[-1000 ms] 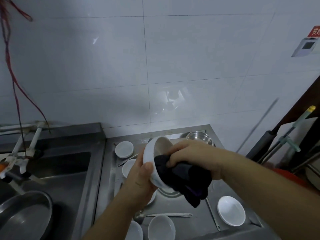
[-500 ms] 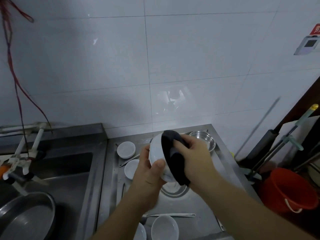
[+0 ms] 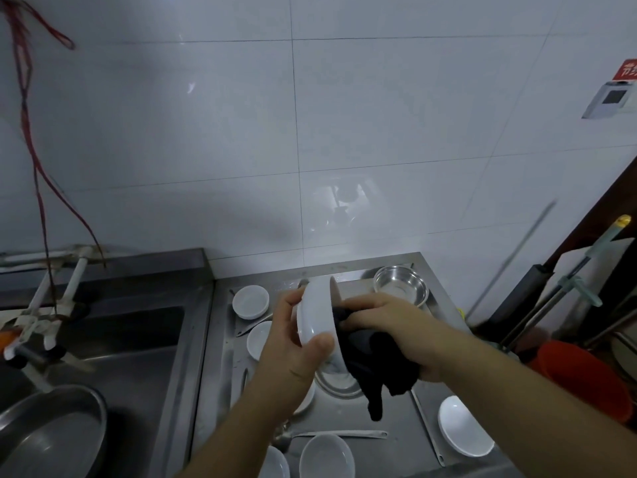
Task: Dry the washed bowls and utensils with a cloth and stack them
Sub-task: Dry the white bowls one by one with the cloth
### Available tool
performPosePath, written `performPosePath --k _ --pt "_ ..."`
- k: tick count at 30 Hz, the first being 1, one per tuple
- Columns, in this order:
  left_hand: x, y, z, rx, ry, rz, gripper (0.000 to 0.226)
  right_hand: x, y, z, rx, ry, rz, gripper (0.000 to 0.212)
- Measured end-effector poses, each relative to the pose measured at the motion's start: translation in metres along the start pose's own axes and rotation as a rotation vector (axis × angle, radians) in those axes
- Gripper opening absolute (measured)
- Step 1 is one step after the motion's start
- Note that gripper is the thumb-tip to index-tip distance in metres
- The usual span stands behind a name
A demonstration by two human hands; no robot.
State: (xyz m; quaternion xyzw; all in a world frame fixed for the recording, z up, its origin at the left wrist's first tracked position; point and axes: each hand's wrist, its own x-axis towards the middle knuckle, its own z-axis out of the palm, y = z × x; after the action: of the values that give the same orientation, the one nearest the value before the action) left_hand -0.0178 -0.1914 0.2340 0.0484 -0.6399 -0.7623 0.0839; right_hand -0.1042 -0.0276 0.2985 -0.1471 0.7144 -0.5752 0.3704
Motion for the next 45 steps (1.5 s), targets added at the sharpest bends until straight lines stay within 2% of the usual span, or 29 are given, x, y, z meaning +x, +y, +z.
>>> performPosePath --k 4,7,9,12,15,18,19,20,21,22,23,25,28,30,33,39,42,43,45 --pt "-0.003 0.002 -0.002 0.112 -0.057 0.012 0.100 -0.005 0.004 0.006 0.566 -0.039 0.103 0.026" --pt "0.001 0.003 -0.007 0.251 -0.059 0.044 0.092 0.000 0.002 0.012 0.769 0.014 0.094 0.024" --pt "0.005 0.003 -0.015 0.338 -0.094 0.048 0.095 0.001 0.002 0.012 0.807 0.060 0.130 0.030" --pt "0.008 0.006 -0.024 0.503 -0.152 0.032 0.099 0.002 0.005 0.012 0.744 0.001 0.168 0.049" --pt "0.008 0.008 -0.023 0.621 -0.174 0.063 0.104 0.001 0.010 0.015 0.723 -0.010 0.172 0.039" --pt "0.010 0.016 -0.023 0.652 -0.173 0.050 0.098 0.003 0.017 0.017 0.786 0.021 0.120 0.043" --pt "0.011 0.019 -0.021 0.590 -0.126 0.022 0.083 0.006 0.019 0.016 0.814 0.042 0.074 0.045" --pt "0.010 0.018 -0.018 0.454 -0.028 -0.047 0.057 0.007 0.020 0.016 0.842 0.063 0.025 0.052" --pt "0.011 0.016 -0.015 0.263 0.082 -0.173 0.036 0.009 0.022 0.015 0.869 0.089 -0.014 0.064" --pt "0.010 0.011 -0.013 0.081 0.158 -0.300 0.037 0.009 0.020 0.015 0.899 0.114 -0.027 0.073" --pt "0.008 0.004 -0.012 -0.086 0.187 -0.419 0.047 0.011 0.022 0.014 0.920 0.153 -0.041 0.071" --pt "0.004 -0.003 -0.007 -0.323 0.158 -0.542 0.054 0.013 0.024 0.013 0.950 0.195 -0.045 0.055" --pt "0.002 -0.004 -0.004 -0.560 0.154 -0.536 0.037 0.014 0.029 0.017 0.978 0.203 -0.079 0.050" --pt "0.004 -0.003 -0.002 -0.691 0.162 -0.505 0.035 0.012 0.030 0.022 0.979 0.198 -0.113 0.048" --pt "0.005 0.001 -0.002 -0.755 0.190 -0.449 0.037 0.011 0.035 0.023 0.994 0.203 -0.075 0.044" --pt "0.011 0.020 -0.010 -0.761 0.190 -0.326 0.040 0.013 0.052 0.027 0.874 0.249 0.116 0.053" --pt "0.015 0.027 -0.014 -0.699 0.236 -0.304 0.048 0.015 0.059 0.031 0.771 0.419 0.184 0.050" --pt "0.016 0.027 -0.017 -0.657 0.246 -0.286 0.044 0.016 0.060 0.031 0.745 0.496 0.172 0.046" --pt "0.015 0.027 -0.020 -0.493 0.270 -0.253 0.021 0.017 0.055 0.029 0.668 0.608 0.068 0.034"
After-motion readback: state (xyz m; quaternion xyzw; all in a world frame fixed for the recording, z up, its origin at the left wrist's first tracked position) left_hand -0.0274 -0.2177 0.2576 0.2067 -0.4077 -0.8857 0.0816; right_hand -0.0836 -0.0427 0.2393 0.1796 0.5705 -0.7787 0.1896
